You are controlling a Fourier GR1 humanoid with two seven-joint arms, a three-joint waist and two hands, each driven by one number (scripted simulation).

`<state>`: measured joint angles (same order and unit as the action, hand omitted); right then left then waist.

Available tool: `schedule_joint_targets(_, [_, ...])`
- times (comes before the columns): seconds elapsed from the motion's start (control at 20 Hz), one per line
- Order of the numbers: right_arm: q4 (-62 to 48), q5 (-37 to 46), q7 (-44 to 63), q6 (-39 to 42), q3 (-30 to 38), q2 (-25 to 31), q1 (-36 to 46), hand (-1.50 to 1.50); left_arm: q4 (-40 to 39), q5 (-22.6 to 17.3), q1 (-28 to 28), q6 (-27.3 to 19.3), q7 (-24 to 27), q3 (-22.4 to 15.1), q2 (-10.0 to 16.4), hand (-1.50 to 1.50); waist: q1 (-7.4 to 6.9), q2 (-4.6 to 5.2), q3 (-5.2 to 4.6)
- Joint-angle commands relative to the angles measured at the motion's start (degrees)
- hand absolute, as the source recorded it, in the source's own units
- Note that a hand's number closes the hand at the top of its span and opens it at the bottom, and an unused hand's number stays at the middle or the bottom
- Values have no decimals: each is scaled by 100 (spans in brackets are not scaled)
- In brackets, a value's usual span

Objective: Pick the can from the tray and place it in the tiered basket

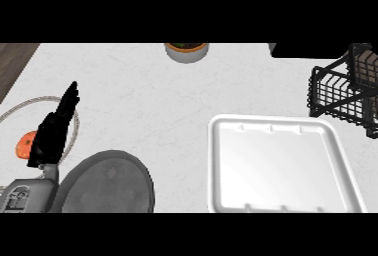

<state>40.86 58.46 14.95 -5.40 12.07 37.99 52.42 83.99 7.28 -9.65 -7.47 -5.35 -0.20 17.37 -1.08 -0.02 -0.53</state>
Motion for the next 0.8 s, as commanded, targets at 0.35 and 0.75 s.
schedule_joint_targets(0.35, [-1013, -955, -384, 53, 986, 99, -216, -150, 173, -78, -78, 166, -182, 131, 58, 0, 7, 32, 62])
schedule_joint_targets(0.75, [-368, -1528, -705, -1015, 1411, -355, -369, -150, -190, 108, -224, 90, 38, 96, -102, 0, 94, 18, 55])
